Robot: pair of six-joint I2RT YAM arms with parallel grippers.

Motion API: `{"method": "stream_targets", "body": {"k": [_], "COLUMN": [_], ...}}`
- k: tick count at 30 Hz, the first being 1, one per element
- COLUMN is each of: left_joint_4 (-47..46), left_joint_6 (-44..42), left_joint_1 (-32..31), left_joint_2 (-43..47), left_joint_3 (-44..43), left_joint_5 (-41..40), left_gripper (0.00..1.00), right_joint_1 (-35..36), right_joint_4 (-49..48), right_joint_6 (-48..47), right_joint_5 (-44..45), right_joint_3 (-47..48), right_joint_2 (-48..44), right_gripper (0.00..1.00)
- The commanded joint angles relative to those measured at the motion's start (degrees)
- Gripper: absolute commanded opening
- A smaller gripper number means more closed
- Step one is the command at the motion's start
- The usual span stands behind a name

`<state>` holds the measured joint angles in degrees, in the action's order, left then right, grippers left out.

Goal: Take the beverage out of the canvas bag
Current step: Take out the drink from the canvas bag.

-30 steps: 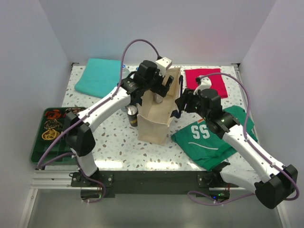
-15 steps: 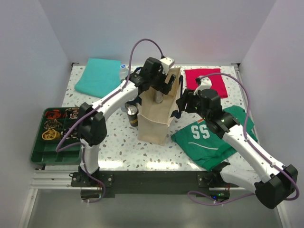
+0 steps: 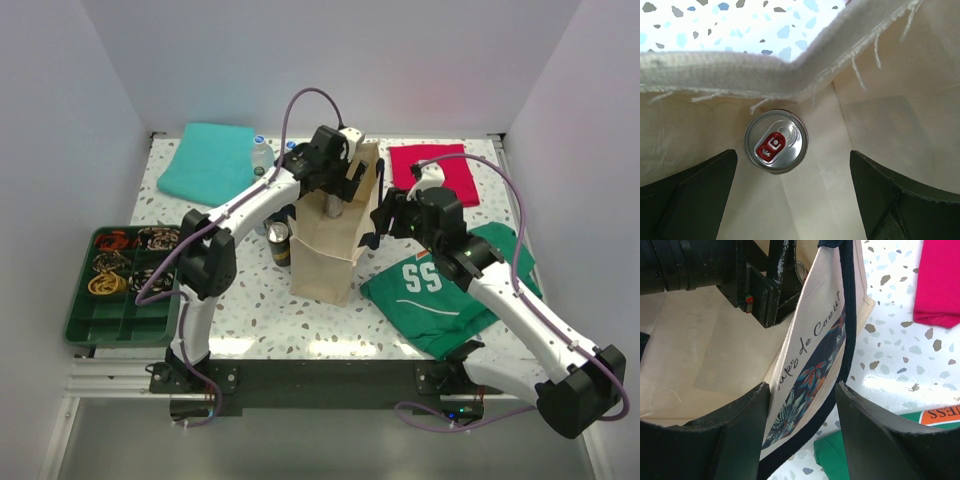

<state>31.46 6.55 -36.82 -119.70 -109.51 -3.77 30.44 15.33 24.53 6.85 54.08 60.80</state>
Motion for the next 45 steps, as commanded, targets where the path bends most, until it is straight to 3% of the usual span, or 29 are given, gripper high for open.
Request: {"method": "stream_targets", "body": {"k": [1, 16, 25, 32, 35, 38, 42, 44, 45], "left_joint_4": [1.2, -2.9, -2.1, -3.7, -4.0, -3.8, -3.3, -3.1, -3.1], "left_joint_6": [1.4, 0.7, 1.5, 1.6, 1.2, 0.9, 0.8, 0.7, 0.7], "left_joint_1": [0.4, 1.0, 1.1, 1.0, 1.1, 1.1, 1.1, 1.1, 1.1], "left_joint_2": [-0.4, -3.6, -4.8, -4.0, -4.0, -4.1, -3.5, -3.1, -2.9], "left_joint_3": [-2.6, -3.4, -2.3, 0.1, 0.0, -0.2, 0.5, 1.1, 1.2], "left_joint_5": [-1.9, 0.1, -0.7, -1.6, -1.3, -1.2, -1.3, -1.2, -1.2], "left_gripper": [1.00, 0.99, 0.88, 0.88, 0.80, 0.63, 0.33, 0.28, 0.17], "right_joint_1": [0.1, 0.1, 0.1, 0.1, 0.2, 0.1, 0.1, 0.1, 0.1], "right_joint_4": [0.2, 0.2, 0.7, 0.7, 0.8, 0.8, 0.9, 0.9, 0.8], "right_joint_6": [-1.2, -1.2, -1.6, -1.5, -1.6, -1.6, -1.7, -1.4, -1.6], "right_joint_5": [2.0, 2.1, 2.5, 2.6, 2.7, 2.7, 2.8, 2.6, 2.6], "right_joint_3": [0.9, 0.8, 0.8, 0.7, 0.7, 0.8, 0.8, 0.8, 0.9], "right_joint_2": [0.3, 0.6, 0.5, 0.3, 0.3, 0.3, 0.3, 0.5, 0.5], "right_gripper": [0.59, 0.60, 0.60, 0.60, 0.60, 0.60, 0.60, 0.60, 0.60]}}
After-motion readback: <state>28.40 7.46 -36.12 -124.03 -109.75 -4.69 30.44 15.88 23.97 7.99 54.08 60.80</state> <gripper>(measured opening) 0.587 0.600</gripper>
